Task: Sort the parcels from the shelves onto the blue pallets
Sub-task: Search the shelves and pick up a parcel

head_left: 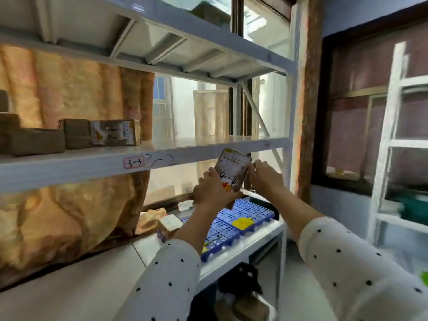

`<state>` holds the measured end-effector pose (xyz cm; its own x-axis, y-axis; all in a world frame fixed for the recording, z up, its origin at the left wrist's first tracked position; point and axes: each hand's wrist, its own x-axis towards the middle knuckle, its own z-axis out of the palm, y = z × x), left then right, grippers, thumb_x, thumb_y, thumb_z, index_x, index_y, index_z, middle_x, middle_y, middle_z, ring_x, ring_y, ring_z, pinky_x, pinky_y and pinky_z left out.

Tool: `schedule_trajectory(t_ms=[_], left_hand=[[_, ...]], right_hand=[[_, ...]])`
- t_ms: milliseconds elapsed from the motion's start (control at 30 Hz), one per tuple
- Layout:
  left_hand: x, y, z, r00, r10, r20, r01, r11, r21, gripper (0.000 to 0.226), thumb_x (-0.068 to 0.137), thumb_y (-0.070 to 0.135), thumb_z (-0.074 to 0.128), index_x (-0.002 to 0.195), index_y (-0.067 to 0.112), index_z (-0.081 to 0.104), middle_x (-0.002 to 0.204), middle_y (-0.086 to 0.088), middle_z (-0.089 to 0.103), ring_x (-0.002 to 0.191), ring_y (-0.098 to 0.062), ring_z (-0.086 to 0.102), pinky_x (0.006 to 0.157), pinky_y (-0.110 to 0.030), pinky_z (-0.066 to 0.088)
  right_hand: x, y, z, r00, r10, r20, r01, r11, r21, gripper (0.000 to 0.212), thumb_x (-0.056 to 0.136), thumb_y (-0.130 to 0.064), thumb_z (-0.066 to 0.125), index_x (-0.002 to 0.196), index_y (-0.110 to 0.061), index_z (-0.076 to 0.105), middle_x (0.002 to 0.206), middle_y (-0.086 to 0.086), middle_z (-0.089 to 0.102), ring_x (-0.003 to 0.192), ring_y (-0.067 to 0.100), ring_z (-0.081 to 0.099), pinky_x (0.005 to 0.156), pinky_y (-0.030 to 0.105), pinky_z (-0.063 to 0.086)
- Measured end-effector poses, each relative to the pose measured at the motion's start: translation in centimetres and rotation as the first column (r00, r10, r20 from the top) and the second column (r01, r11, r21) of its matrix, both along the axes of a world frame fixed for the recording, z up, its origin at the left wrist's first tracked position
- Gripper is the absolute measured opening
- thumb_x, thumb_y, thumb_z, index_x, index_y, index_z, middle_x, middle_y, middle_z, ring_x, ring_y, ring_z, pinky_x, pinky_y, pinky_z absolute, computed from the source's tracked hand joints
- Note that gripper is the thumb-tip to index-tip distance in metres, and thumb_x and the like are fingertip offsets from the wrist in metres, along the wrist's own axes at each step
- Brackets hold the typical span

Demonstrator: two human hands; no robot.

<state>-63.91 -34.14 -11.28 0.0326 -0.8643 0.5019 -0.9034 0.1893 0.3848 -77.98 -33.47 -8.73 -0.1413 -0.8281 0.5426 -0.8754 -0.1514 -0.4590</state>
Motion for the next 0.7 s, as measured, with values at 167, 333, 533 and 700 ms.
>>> schedule_trajectory(t_ms=[167,333,533,700], left_hand=[[-4.2,-1.7,-6.1,0.998,0.024,-0.052,-0.017,0.990,0.141,0.100,0.063,0.065,0.074,0.134,0.010,0.031,0.134,-0.011,0.046,0.120,-0.030,0.049,0.089,-0.041,0.046],[-7.4,-2.9,-9.9,0.995,0.059,-0.078,-0.040,0.971,0.235,0.103,0.066,0.066,0.071,0.140,0.010,0.025,0.139,-0.012,0.040,0.125,-0.033,0.044,0.096,-0.044,0.042],[-8.7,-4.9,-11.7,0.987,0.117,-0.109,-0.083,0.958,0.273,0.106,0.065,0.066,0.072,0.141,0.010,0.025,0.139,-0.013,0.041,0.127,-0.033,0.043,0.098,-0.045,0.041],[-7.7,-8.3,-12.5,0.983,0.158,-0.093,-0.121,0.940,0.319,0.105,0.067,0.064,0.072,0.142,0.009,0.023,0.139,-0.014,0.040,0.126,-0.033,0.044,0.097,-0.044,0.041]], right_hand=[[-4.7,-0.6,-6.0,0.946,-0.054,-0.320,0.109,0.982,0.156,0.039,0.099,-0.030,0.039,0.132,-0.010,0.046,0.131,0.014,0.051,0.118,0.031,0.051,0.091,0.038,0.043],[-7.6,-1.0,-9.3,0.911,-0.057,-0.409,0.185,0.942,0.281,0.055,0.092,-0.039,0.055,0.138,-0.013,0.040,0.135,0.011,0.049,0.123,0.028,0.049,0.095,0.037,0.044],[-8.8,-3.4,-11.2,0.893,-0.024,-0.449,0.196,0.919,0.342,0.057,0.092,-0.039,0.054,0.139,-0.010,0.039,0.136,0.013,0.049,0.123,0.030,0.048,0.094,0.037,0.044],[-7.9,-6.8,-12.7,0.884,0.026,-0.468,0.183,0.900,0.396,0.062,0.091,-0.041,0.057,0.141,-0.011,0.035,0.136,0.013,0.049,0.123,0.029,0.049,0.092,0.037,0.045]])
